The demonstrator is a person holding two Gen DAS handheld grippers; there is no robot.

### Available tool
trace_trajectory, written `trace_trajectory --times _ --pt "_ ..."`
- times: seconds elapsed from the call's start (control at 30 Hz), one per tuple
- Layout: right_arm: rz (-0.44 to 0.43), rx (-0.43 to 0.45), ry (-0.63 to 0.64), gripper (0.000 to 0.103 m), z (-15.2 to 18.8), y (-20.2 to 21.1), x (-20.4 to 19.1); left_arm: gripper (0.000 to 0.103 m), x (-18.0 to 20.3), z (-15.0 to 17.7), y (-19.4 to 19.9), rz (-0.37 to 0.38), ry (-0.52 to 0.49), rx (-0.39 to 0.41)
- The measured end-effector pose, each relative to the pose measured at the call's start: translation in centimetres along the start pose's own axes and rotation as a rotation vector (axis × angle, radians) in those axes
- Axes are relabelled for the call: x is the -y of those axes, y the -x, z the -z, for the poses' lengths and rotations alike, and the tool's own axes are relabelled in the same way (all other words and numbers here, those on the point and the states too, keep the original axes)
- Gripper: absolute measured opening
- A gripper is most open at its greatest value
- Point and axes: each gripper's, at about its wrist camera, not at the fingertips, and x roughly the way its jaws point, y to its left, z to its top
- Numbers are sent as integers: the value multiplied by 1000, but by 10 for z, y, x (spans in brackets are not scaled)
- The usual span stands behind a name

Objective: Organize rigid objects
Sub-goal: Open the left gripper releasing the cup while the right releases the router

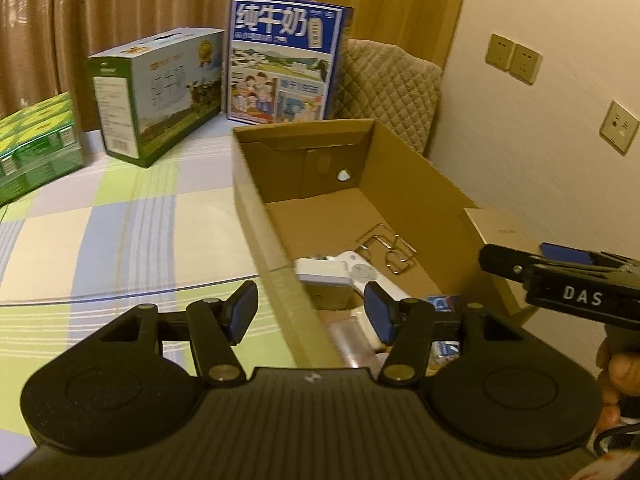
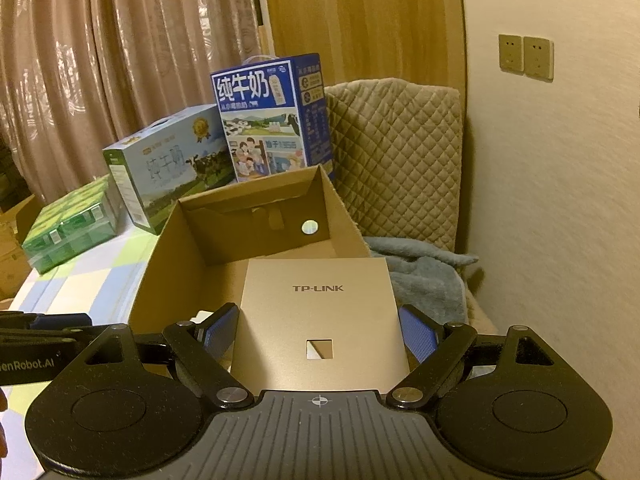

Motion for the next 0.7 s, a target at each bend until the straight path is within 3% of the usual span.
trace_trajectory --times 0.7 --pt "-43 -21 5 83 3 -9 -14 53 -8 5 1 -1 17 -8"
